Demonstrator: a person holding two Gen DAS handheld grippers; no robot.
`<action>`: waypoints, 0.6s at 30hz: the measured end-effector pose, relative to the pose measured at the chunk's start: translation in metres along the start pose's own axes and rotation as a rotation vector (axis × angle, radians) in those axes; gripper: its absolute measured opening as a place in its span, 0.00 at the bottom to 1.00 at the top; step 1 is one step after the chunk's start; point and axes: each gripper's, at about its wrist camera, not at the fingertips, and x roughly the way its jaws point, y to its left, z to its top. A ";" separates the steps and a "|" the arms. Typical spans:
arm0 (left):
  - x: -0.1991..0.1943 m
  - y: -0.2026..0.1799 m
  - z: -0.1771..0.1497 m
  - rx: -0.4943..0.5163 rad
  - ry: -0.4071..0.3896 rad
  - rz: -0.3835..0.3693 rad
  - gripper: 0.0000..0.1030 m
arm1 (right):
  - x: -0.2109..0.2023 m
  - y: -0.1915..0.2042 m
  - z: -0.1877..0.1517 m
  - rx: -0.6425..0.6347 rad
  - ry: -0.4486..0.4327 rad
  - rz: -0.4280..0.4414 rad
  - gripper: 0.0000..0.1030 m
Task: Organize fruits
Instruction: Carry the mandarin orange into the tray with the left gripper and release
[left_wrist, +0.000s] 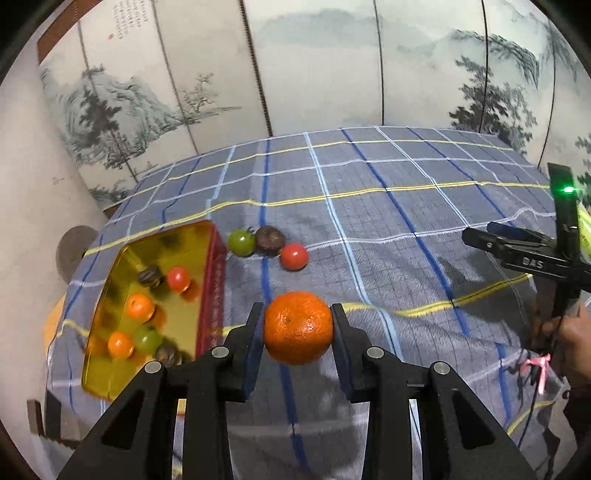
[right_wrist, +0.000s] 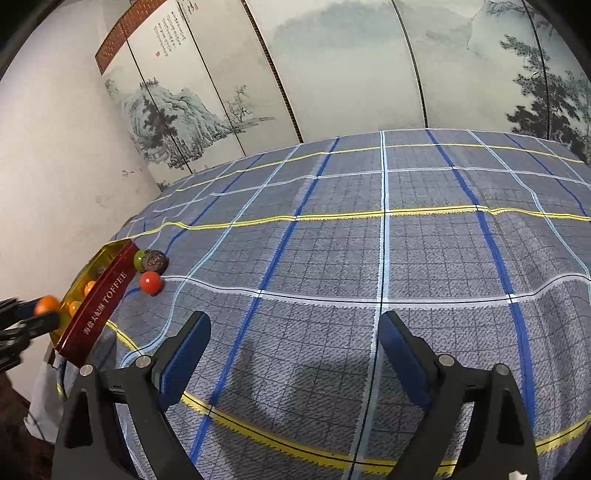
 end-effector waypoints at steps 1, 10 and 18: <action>-0.003 0.002 -0.004 -0.003 -0.002 0.005 0.34 | 0.000 0.000 -0.001 -0.001 0.004 -0.003 0.88; -0.019 0.038 -0.028 -0.030 -0.025 0.127 0.34 | 0.005 0.002 0.000 -0.007 0.026 -0.032 0.88; -0.012 0.077 -0.043 -0.081 -0.013 0.201 0.34 | 0.010 0.004 0.000 -0.016 0.043 -0.055 0.88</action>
